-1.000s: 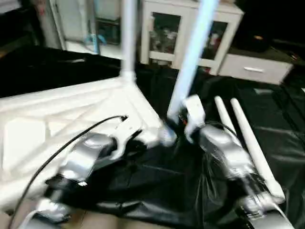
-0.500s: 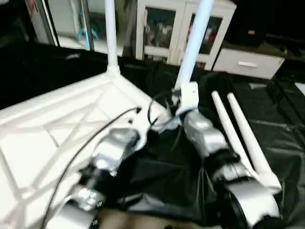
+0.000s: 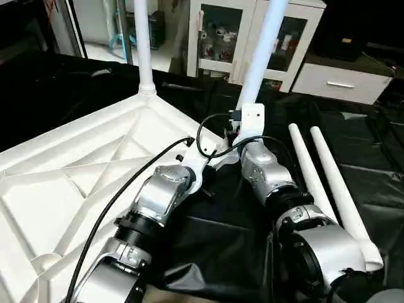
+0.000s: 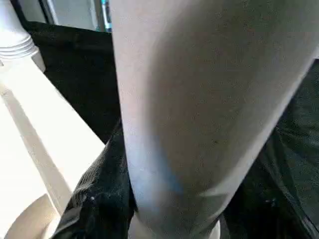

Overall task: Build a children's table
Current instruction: Insert table leg to table base

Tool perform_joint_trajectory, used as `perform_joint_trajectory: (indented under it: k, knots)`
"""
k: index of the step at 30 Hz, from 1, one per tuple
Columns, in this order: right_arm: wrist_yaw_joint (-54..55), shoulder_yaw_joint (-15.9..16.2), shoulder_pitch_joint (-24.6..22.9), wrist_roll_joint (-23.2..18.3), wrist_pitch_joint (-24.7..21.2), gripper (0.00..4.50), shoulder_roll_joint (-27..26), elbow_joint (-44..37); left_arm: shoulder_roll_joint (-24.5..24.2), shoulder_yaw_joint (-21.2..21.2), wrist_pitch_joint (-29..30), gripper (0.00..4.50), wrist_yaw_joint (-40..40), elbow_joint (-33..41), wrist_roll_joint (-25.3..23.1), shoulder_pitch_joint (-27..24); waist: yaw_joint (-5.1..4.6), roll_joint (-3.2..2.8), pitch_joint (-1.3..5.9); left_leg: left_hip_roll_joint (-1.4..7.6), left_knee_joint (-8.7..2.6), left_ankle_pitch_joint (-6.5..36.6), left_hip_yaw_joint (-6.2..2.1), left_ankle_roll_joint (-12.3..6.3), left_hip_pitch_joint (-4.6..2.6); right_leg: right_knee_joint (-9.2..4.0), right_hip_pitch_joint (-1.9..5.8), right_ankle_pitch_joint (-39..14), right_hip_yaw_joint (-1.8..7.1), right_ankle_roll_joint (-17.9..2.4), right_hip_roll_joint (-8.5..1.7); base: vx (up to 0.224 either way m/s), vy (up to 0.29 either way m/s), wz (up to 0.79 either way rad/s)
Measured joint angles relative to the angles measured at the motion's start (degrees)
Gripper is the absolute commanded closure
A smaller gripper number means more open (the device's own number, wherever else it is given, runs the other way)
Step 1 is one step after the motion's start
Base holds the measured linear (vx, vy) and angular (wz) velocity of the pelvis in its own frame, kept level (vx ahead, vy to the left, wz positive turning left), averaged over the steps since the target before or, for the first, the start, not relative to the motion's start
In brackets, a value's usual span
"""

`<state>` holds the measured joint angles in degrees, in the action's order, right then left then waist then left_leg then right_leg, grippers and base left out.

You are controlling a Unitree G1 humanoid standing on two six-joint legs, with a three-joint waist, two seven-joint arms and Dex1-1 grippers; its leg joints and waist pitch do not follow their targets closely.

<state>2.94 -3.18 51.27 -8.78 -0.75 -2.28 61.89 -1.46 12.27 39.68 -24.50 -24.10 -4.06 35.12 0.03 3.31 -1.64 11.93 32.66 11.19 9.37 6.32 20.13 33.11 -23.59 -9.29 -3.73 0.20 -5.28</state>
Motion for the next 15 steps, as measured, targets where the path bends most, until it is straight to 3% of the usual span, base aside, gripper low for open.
perform_joint_trajectory:
  k: [1,2,5,8,15]
  knots:
    - [-0.35,-0.12,0.04,0.01,0.21,2.64,0.0,0.08,0.01,0.0,-0.01,4.5,0.02,0.0,0.0,0.08,0.13,0.0,0.0,0.01,-0.08,-0.01,0.02,0.01,0.01,0.02,-0.06,0.01,0.0,0.01,0.01,0.0,0.0,0.0]
    - [-0.48,-0.21,0.04,0.01,0.27,2.29,0.0,0.09,0.02,0.0,-0.02,4.5,0.04,-0.01,0.0,0.11,0.16,0.0,0.0,0.01,-0.1,-0.01,0.03,0.01,0.01,0.03,-0.07,0.01,0.0,0.01,0.01,0.0,0.0,0.0]
    - [-1.5,-0.31,0.07,0.06,0.92,2.29,0.15,0.13,-0.03,0.01,-0.05,4.5,0.0,0.01,0.0,0.15,0.19,0.0,0.0,0.02,-0.1,-0.01,0.09,0.01,0.01,0.04,-0.08,0.02,0.01,0.01,0.02,0.0,0.0,0.0]
    - [-3.08,-0.23,-0.25,0.27,1.1,1.89,0.37,0.31,-0.59,0.08,-0.08,4.5,-0.29,0.28,0.0,0.15,0.18,0.0,-0.02,0.03,-0.1,-0.01,0.16,0.01,0.07,0.04,-0.18,0.04,0.06,-0.01,0.0,0.0,0.0,0.0]
    - [-8.76,0.96,-4.97,0.33,-1.13,1.31,1.62,-7.23,-2.48,0.62,-0.12,4.5,-2.15,2.41,0.02,-0.44,0.24,-0.19,-0.18,0.08,-0.14,-0.03,0.22,0.01,0.41,0.1,-0.57,0.46,0.01,-0.19,0.07,0.0,0.0,0.0]
